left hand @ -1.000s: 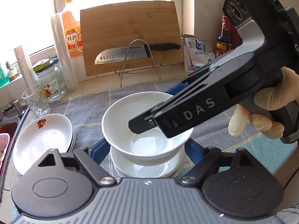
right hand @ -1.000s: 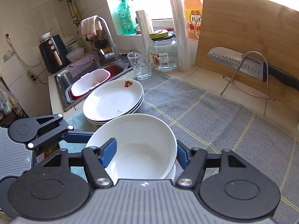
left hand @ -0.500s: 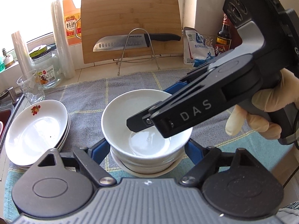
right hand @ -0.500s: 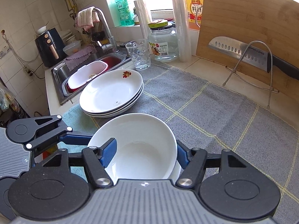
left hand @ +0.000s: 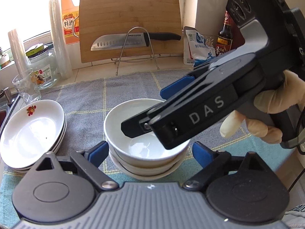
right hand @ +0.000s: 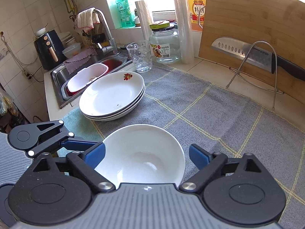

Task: Organize plates and bowls
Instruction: 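Lower the bowl onto the stack and open the right tool, then grasp the three-bowl stack from opposite sides with the left and right tools, then lift the bowl stack with both tools and carry it toward the plate stack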

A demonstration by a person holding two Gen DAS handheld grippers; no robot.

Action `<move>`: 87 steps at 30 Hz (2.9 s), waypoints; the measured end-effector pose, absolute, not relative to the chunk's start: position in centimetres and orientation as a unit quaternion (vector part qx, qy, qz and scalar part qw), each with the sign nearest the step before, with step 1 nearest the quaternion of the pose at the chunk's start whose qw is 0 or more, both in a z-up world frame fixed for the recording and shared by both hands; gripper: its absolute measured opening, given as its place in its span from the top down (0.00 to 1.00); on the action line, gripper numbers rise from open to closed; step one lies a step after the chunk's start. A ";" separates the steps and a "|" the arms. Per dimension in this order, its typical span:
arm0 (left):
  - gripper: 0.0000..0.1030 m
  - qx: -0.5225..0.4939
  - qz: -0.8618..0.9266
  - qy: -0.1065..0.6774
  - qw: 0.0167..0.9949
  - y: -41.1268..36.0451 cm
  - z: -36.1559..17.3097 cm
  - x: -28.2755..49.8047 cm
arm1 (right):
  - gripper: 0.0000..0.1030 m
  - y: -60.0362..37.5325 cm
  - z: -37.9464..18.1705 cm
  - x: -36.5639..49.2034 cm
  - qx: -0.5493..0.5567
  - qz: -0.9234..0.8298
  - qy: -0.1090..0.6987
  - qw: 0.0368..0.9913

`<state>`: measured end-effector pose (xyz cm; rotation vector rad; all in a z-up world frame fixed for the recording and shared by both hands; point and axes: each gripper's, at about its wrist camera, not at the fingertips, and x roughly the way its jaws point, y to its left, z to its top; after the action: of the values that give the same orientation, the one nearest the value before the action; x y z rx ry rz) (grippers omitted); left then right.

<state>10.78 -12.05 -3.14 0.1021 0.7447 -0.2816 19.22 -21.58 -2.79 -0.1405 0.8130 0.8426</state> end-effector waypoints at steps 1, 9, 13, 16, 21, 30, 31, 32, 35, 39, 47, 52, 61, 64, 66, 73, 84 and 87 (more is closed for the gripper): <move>0.08 0.049 -0.138 0.361 0.921 -12.0 -3.1 10.7 | 0.04 -21.6 -2.7 19.2 -0.066 0.398 0.382 0.831; 0.05 0.052 -0.152 0.358 0.920 -11.4 -3.2 9.6 | 0.00 -22.3 -1.6 18.2 -0.077 0.401 0.356 0.841; 0.03 0.063 -0.142 0.357 0.921 -11.2 -3.3 9.2 | 0.00 -23.1 -1.2 17.5 -0.083 0.410 0.342 0.841; 0.03 0.060 -0.147 0.358 0.920 -11.0 -3.6 9.0 | 0.00 -23.8 -1.1 16.8 -0.106 0.416 0.329 0.841; 0.03 0.074 -0.144 0.349 0.923 -11.2 -4.0 8.1 | 0.00 -25.1 -1.7 15.2 -0.154 0.435 0.313 0.830; 0.03 0.086 -0.157 0.369 0.912 -9.7 -5.4 8.4 | 0.00 -25.6 -5.1 13.7 -0.211 0.425 0.331 0.816; 0.03 0.089 -0.162 0.375 0.908 -9.4 -5.6 8.7 | 0.00 -25.4 -5.6 13.7 -0.213 0.419 0.337 0.816; 0.03 0.094 -0.168 0.381 0.904 -9.0 -5.9 9.2 | 0.00 -25.1 -6.0 13.7 -0.215 0.415 0.340 0.816; 0.03 0.121 -0.199 0.386 0.893 -7.9 -6.7 10.2 | 0.00 -24.2 -7.0 13.7 -0.229 0.389 0.349 0.821; 0.03 0.164 -0.260 0.382 0.871 -6.4 -7.1 11.4 | 0.00 -22.9 -7.5 13.8 -0.226 0.347 0.368 0.833; 0.03 0.210 -0.377 0.359 0.828 -4.5 -7.6 14.0 | 0.00 -20.5 -8.9 13.2 -0.219 0.278 0.405 0.843; 0.03 0.216 -0.417 0.359 0.807 -4.9 -8.3 15.5 | 0.00 -19.8 -8.8 12.7 -0.221 0.243 0.416 0.848; 0.04 0.232 -0.431 0.366 0.791 -6.5 -8.9 17.2 | 0.00 -19.2 -8.8 13.7 -0.209 0.264 0.428 0.839; 0.04 0.235 -0.429 0.370 0.790 -6.6 -8.9 17.5 | 0.00 -19.1 -8.8 14.0 -0.214 0.282 0.427 0.832; 0.04 0.236 -0.427 0.371 0.790 -6.8 -8.9 17.5 | 0.00 -19.1 -8.7 14.2 -0.214 0.298 0.427 0.827; 0.04 0.230 -0.430 0.381 0.785 -7.0 -9.0 17.9 | 0.00 -19.4 -8.4 14.6 -0.219 0.330 0.427 0.813; 0.06 0.240 -0.444 0.384 0.773 -7.2 -9.2 18.4 | 0.00 -20.2 -7.7 15.5 -0.227 0.361 0.421 0.801; 0.06 0.243 -0.449 0.388 0.768 -7.1 -9.1 18.6 | 0.03 -20.1 -8.0 15.8 -0.231 0.367 0.424 0.795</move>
<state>18.61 -7.06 -9.15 0.5267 0.8424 -0.9741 15.76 -20.11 -7.96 -0.4970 0.9106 0.7881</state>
